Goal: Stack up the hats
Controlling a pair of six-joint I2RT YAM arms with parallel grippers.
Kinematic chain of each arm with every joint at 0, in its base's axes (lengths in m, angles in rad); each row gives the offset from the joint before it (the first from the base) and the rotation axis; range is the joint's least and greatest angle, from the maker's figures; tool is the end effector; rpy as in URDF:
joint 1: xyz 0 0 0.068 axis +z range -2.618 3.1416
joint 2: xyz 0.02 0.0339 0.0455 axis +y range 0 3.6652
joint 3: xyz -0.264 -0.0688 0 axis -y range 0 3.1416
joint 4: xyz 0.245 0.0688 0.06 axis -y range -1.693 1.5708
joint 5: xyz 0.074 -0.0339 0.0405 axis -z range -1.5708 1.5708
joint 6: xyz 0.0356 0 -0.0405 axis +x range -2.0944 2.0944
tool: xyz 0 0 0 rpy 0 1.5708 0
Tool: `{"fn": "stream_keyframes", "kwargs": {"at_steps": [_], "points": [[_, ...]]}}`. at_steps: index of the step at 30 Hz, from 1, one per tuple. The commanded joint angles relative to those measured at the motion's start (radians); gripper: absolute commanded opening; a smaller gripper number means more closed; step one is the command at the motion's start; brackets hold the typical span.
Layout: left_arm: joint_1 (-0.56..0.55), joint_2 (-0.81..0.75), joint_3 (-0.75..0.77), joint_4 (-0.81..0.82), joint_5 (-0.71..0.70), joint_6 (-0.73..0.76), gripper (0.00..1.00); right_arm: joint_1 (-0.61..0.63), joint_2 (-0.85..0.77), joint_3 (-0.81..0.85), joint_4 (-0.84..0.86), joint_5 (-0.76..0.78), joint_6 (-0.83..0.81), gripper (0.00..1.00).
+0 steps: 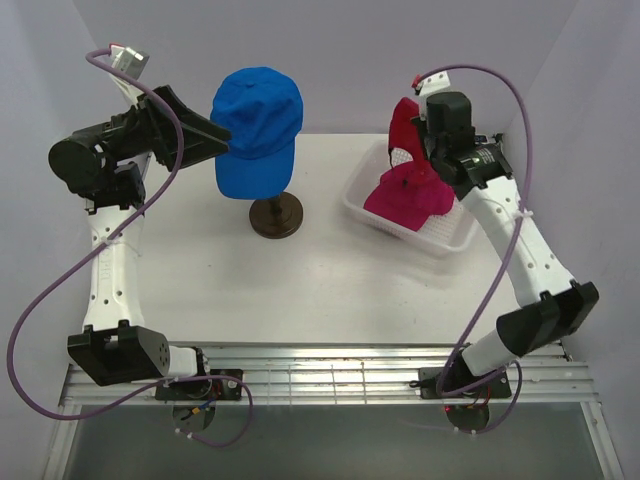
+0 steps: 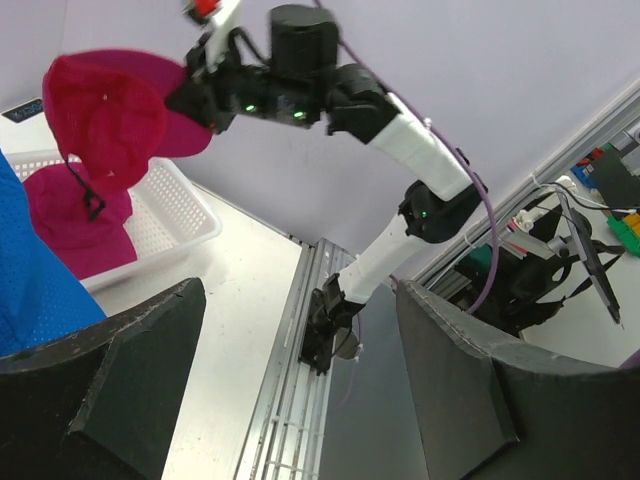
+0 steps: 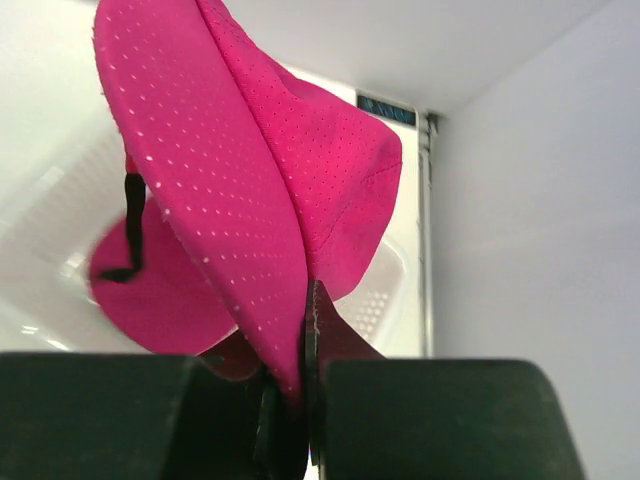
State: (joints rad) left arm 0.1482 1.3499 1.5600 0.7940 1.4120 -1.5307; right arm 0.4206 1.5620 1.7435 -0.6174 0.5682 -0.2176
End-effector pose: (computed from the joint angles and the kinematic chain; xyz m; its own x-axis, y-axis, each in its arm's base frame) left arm 0.2347 -0.0005 0.5480 -0.4671 -0.2295 -0.8539 0.8538 0.1339 -0.5030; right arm 0.3201 0.1222 0.4368 -0.3982 -0.3774 -0.8361 0.0155 0.9085 -0.4175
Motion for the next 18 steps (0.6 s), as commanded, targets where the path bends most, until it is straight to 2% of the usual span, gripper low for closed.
{"fn": "stream_keyframes", "kwargs": {"at_steps": [1,5,9,13,18], "points": [[0.004,-0.034,0.003,0.010,0.010,0.007,0.88,-0.003,-0.105,0.060,0.100,-0.153,0.089,0.08],[0.004,-0.037,0.000,0.011,0.010,0.009,0.88,-0.005,-0.053,0.117,0.105,-0.079,0.093,0.08],[0.005,-0.038,-0.005,0.011,0.008,0.009,0.88,0.007,0.041,0.261,0.126,-0.077,0.098,0.08],[0.004,-0.043,-0.009,0.011,0.008,0.012,0.88,0.040,0.182,0.480,0.162,-0.071,0.064,0.08],[0.005,-0.046,-0.021,0.011,0.008,0.012,0.88,0.110,0.292,0.521,0.358,-0.027,-0.043,0.08]]}}
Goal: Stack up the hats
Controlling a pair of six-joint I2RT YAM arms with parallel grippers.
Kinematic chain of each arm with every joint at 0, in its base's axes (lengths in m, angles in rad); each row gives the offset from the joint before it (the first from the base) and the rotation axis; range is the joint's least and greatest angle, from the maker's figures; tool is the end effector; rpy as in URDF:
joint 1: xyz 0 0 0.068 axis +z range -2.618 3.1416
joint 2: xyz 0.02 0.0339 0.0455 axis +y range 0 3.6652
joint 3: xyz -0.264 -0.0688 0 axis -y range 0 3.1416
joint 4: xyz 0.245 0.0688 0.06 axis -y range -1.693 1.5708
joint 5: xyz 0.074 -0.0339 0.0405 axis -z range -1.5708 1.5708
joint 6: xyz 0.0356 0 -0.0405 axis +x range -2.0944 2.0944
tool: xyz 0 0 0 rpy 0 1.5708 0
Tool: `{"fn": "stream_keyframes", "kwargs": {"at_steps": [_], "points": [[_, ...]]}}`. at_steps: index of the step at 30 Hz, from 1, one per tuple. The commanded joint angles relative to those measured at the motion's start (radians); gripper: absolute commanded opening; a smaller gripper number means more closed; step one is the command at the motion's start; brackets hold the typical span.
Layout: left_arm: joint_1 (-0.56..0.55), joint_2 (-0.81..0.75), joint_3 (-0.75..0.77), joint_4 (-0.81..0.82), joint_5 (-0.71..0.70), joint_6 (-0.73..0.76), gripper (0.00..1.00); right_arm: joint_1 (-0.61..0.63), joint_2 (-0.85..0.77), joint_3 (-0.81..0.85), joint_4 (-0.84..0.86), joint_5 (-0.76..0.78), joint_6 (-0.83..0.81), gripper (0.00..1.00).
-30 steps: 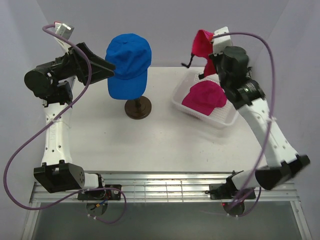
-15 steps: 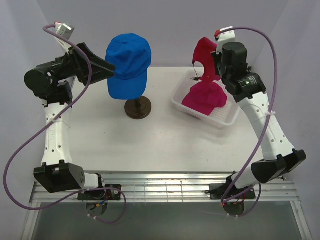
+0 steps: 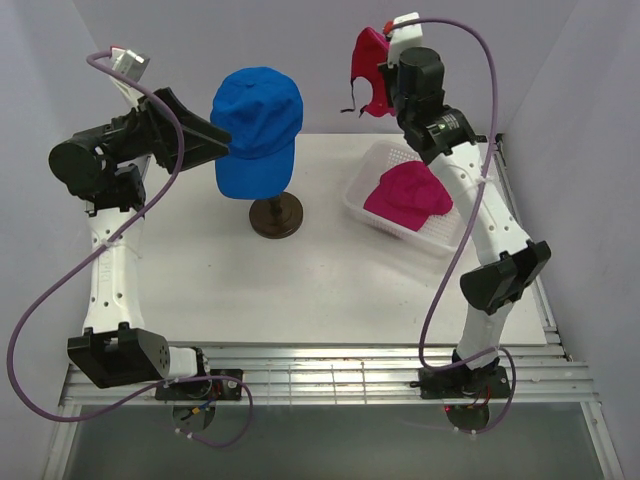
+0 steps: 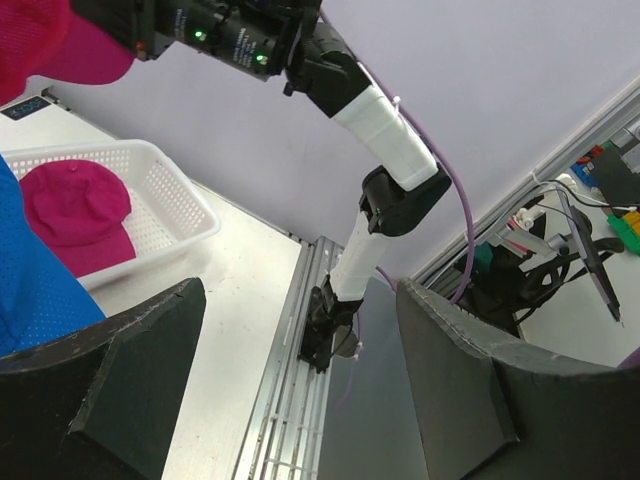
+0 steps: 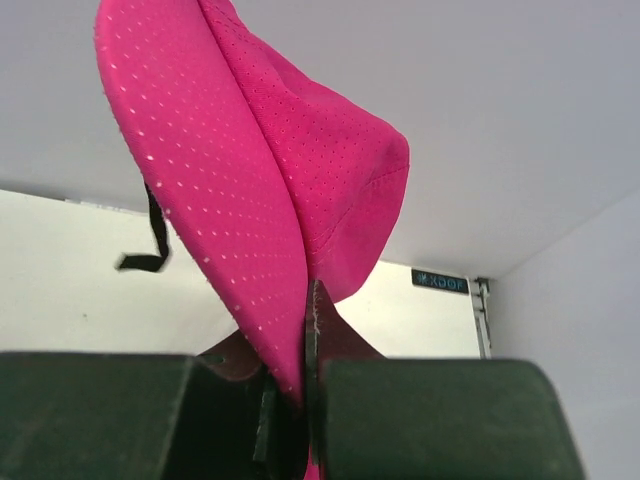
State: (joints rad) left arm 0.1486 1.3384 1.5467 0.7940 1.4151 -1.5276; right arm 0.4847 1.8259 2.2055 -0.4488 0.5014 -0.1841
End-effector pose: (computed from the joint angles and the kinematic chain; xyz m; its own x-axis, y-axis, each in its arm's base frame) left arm 0.2320 -0.0008 0.5468 -0.4666 -0.2265 -0.8550 0.8544 0.1347 -0.5019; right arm 0.3592 0.1698 0.5082 -0.0630 -0.2146 -0.9747 0.0042 0.9765 -0.2153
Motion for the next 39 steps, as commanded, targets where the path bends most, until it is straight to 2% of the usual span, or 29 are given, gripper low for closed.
{"fn": "stream_keyframes", "kwargs": {"at_steps": [1,6,7,10,13,19,21,24,31,35,39], "points": [[0.003,-0.035,-0.010,0.011,0.007,0.009,0.88,0.060,0.045,0.066,0.221,0.051,-0.096,0.08],[0.003,-0.033,-0.020,0.011,0.007,0.009,0.88,0.147,0.166,0.161,0.433,0.141,-0.262,0.08],[0.005,-0.033,-0.025,0.011,0.008,0.009,0.88,0.173,0.180,0.158,0.552,0.146,-0.335,0.08],[0.003,-0.033,-0.033,0.010,0.012,0.007,0.88,0.219,0.242,0.189,0.698,0.126,-0.447,0.08],[0.003,-0.033,-0.040,0.011,0.013,0.009,0.88,0.245,0.294,0.240,0.746,0.082,-0.485,0.08],[0.005,-0.030,-0.039,0.011,0.016,0.007,0.88,0.285,0.299,0.218,0.763,-0.029,-0.509,0.08],[0.005,-0.028,-0.040,0.011,0.018,0.006,0.88,0.311,0.293,0.204,0.762,-0.075,-0.570,0.08],[0.003,-0.031,-0.045,0.011,0.019,0.006,0.88,0.362,0.288,0.184,0.791,-0.064,-0.670,0.08],[0.005,-0.038,-0.063,0.011,0.028,0.012,0.88,0.446,0.236,0.120,0.742,-0.072,-0.843,0.08],[0.022,-0.042,-0.083,0.010,0.031,0.014,0.88,0.483,0.219,0.048,0.780,0.003,-0.974,0.08],[0.034,-0.047,-0.089,0.010,0.044,0.033,0.88,0.496,0.204,0.014,0.823,0.049,-1.029,0.08]]}}
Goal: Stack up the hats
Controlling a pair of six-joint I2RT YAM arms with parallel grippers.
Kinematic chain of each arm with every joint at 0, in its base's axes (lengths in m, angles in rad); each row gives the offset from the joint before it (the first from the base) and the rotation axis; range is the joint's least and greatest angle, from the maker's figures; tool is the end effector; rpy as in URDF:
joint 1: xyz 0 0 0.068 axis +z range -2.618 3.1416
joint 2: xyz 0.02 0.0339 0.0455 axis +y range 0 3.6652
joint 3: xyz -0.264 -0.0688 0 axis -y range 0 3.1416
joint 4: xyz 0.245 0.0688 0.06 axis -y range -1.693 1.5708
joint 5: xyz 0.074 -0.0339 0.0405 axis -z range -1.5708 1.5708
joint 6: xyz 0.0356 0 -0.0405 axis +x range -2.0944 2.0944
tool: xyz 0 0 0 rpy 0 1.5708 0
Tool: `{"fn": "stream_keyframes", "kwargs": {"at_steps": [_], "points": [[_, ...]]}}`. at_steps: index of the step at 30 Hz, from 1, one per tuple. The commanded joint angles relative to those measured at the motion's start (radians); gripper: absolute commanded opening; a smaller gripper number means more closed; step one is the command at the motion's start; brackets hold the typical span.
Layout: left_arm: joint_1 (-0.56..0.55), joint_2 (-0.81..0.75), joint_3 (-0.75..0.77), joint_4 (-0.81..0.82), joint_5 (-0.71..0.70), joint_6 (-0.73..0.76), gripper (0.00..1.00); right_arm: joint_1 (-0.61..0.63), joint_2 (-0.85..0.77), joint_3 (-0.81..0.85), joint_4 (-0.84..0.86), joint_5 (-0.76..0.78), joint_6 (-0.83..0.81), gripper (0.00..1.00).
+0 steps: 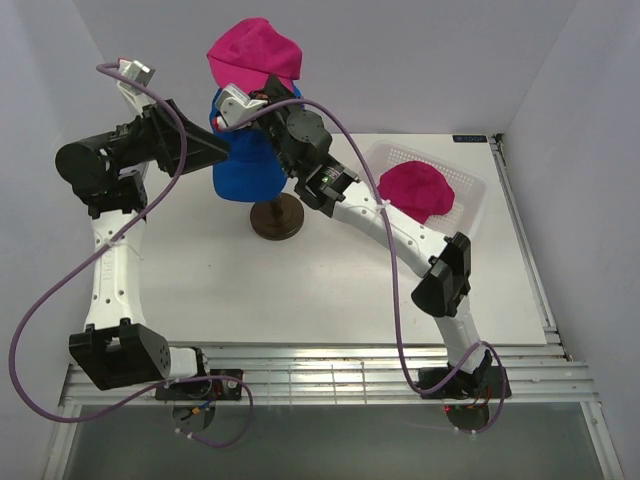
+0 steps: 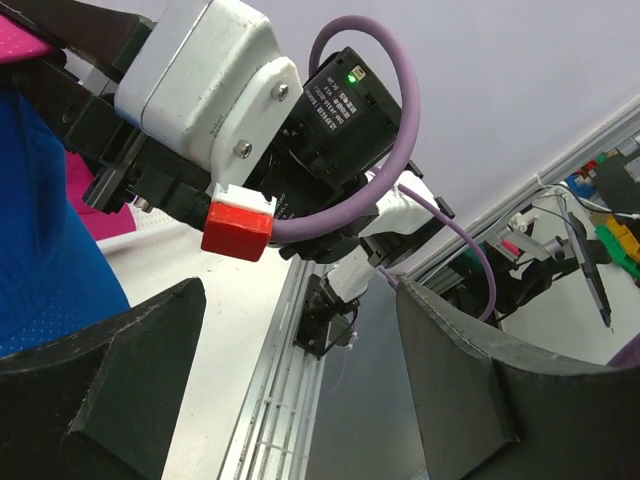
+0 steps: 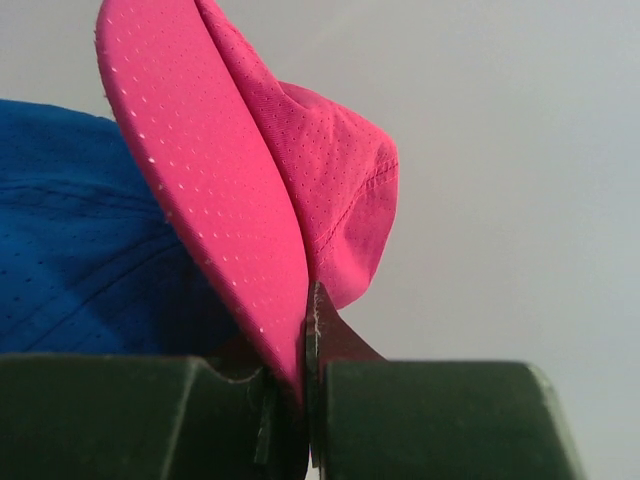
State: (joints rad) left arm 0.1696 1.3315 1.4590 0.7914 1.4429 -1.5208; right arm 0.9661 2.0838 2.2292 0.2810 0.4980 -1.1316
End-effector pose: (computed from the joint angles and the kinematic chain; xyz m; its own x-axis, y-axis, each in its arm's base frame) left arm 0.2430 0.0058 0.5231 -0.5317 -0.2203 -0.8178 0.8111 0.1454 -0.5665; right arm 0.2864 0.3845 0.4819 0.5304 -0.6312 -0.5660 0.0106 0.6725 -0.7400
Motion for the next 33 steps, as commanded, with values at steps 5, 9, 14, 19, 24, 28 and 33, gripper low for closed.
{"fn": "stream_keyframes", "kwargs": {"at_steps": [5,9,14,19,24,28,33], "points": [[0.068,-0.011,0.011,-0.038,0.034,0.129,0.79,0.014,-0.091,-0.055,0.139,0.083,-0.143,0.08],[0.154,0.029,0.043,-0.163,0.036,0.253,0.70,0.017,-0.105,-0.080,0.147,0.088,-0.174,0.08],[0.248,0.060,0.012,-0.476,-0.010,0.636,0.72,0.040,-0.122,-0.097,0.191,0.120,-0.238,0.08],[0.240,0.055,0.016,-1.048,-0.142,1.168,0.87,0.055,-0.148,-0.135,0.214,0.145,-0.289,0.08],[0.242,0.017,-0.061,-1.107,-0.108,1.275,0.96,0.077,-0.157,-0.172,0.257,0.166,-0.372,0.08],[0.240,0.032,-0.100,-1.155,-0.128,1.389,0.95,0.109,-0.157,-0.206,0.276,0.163,-0.419,0.08],[0.217,0.064,-0.170,-1.160,-0.058,1.387,0.86,0.128,-0.145,-0.233,0.274,0.165,-0.450,0.08]]}}
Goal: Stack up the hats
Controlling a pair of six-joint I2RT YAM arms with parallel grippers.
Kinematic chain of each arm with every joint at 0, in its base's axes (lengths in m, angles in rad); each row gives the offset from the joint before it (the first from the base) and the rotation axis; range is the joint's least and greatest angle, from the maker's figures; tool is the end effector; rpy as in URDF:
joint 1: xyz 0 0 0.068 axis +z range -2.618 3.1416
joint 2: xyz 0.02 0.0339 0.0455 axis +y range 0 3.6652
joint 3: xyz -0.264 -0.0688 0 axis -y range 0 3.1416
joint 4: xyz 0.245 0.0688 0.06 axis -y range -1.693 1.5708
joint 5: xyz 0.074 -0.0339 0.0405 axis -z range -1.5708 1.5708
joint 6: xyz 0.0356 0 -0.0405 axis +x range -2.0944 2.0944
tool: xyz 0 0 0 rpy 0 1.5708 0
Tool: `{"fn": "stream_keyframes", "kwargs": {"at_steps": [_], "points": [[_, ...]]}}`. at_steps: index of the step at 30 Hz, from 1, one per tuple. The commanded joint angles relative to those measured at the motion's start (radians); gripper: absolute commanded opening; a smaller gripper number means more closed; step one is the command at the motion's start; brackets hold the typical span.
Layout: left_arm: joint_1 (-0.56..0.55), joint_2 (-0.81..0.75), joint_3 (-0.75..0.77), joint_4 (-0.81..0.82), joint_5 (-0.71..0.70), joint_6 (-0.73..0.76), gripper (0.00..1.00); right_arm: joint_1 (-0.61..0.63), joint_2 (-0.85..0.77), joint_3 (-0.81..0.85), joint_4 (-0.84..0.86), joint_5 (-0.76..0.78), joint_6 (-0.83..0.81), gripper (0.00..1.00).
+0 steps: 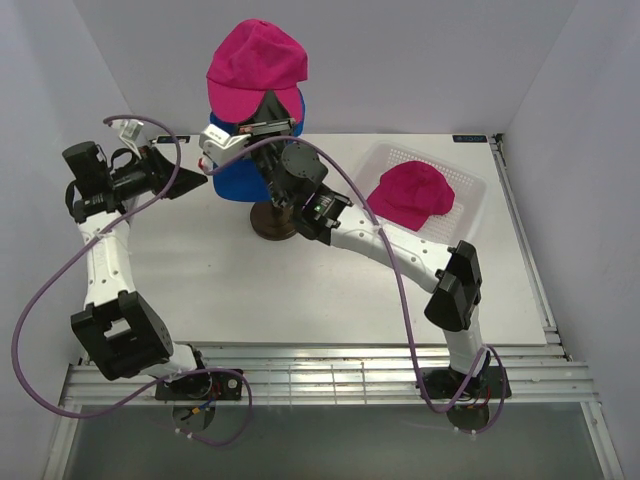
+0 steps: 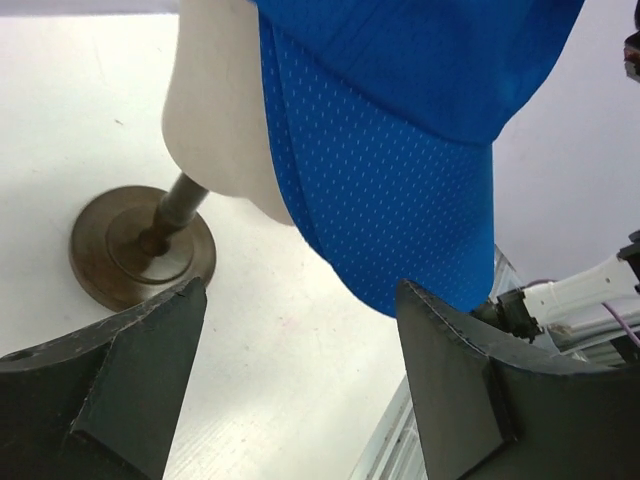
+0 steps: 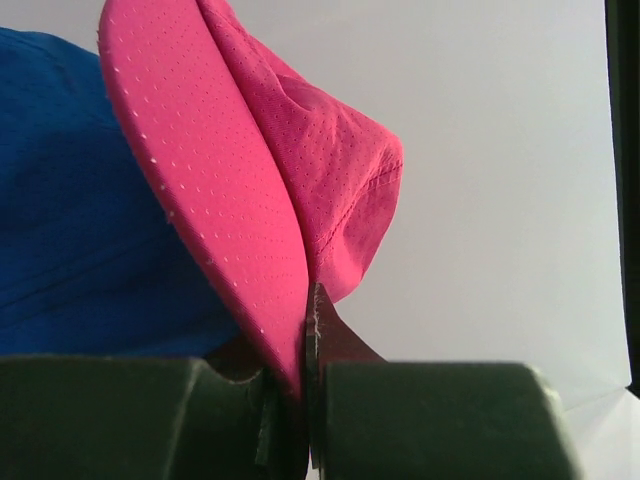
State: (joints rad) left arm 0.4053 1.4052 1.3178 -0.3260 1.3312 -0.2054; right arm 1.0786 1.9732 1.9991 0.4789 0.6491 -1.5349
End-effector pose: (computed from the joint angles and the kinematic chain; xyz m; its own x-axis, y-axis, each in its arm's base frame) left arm 0.2905 0.0870 0.3792 -0.5091 -0.2711 -0.8169 0.6334 0.5246 -0.5688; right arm 0.2346 0.3920 0.4722 0.4600 -0.8269 -0.3236 0.2122 0.4562 -0.8642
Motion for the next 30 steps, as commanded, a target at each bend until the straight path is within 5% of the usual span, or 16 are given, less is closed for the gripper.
{"fn": "stream_keyframes", "kwargs": {"at_steps": [1,11,30], "points": [[-0.032,-0.014,-0.037,-0.042,0.056,0.075,0.86,0.017,-0.034,-0.008,0.078,0.014,-0.051,0.08],[-0.117,-0.025,-0.063,0.010,0.072,0.003,0.68,0.072,-0.040,-0.069,0.150,0.055,-0.175,0.08],[-0.122,-0.064,-0.161,0.444,0.102,-0.427,0.32,0.133,-0.105,-0.253,0.142,0.121,-0.153,0.08]]}}
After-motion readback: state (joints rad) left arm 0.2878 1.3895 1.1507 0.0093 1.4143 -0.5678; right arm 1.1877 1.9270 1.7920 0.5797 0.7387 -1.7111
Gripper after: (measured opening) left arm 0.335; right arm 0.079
